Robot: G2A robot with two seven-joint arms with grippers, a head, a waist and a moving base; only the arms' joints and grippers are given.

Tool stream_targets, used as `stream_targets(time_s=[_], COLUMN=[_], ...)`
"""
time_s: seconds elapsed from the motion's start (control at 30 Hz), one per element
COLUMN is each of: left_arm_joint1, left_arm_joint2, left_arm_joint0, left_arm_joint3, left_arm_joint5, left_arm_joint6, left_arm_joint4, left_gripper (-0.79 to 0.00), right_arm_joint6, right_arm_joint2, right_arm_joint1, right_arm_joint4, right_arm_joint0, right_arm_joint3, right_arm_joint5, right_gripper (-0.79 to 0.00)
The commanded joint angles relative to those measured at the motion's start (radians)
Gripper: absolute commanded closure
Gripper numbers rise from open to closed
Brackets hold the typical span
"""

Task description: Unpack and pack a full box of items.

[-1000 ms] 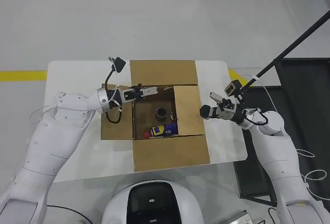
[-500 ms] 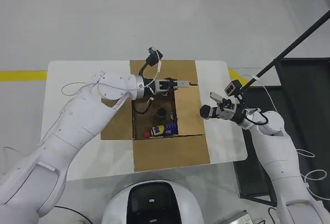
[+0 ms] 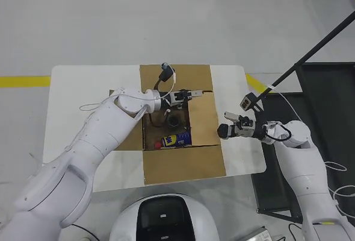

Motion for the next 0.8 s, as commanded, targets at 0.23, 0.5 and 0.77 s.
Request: stream_targets(time_s=[0.23, 0.5, 0.77], left_arm_joint1=[-0.063, -0.109, -0.135], left_arm_joint2=[0.002, -0.031, -0.078], left_arm_joint0=[-0.001, -0.009, -0.024], left_arm_joint3=[0.105, 0.17, 0.135], left_arm_joint5=[-0.013, -0.107, -0.185], left_arm_joint6=[0.019, 0.006, -0.026], left_arm_joint4=[-0.024, -0.094, -0.163], left_gripper=[-0.785, -0.785, -0.785], right_arm_joint6=[0.069, 0.096, 0.096], right_arm_joint2=[-0.047, -0.078, -0.103], right_arm_joint1=[0.005, 0.01, 0.016], right_arm_joint4=[-0.003, 0.007, -0.009], right_arm_joint0=[-0.019, -0.033, -0.047], right_arm_joint3=[-0.06, -0.095, -0.147], right_arm_joint5=[0.005, 0.015, 0.016], right_gripper=[-0.785, -0.785, -0.785])
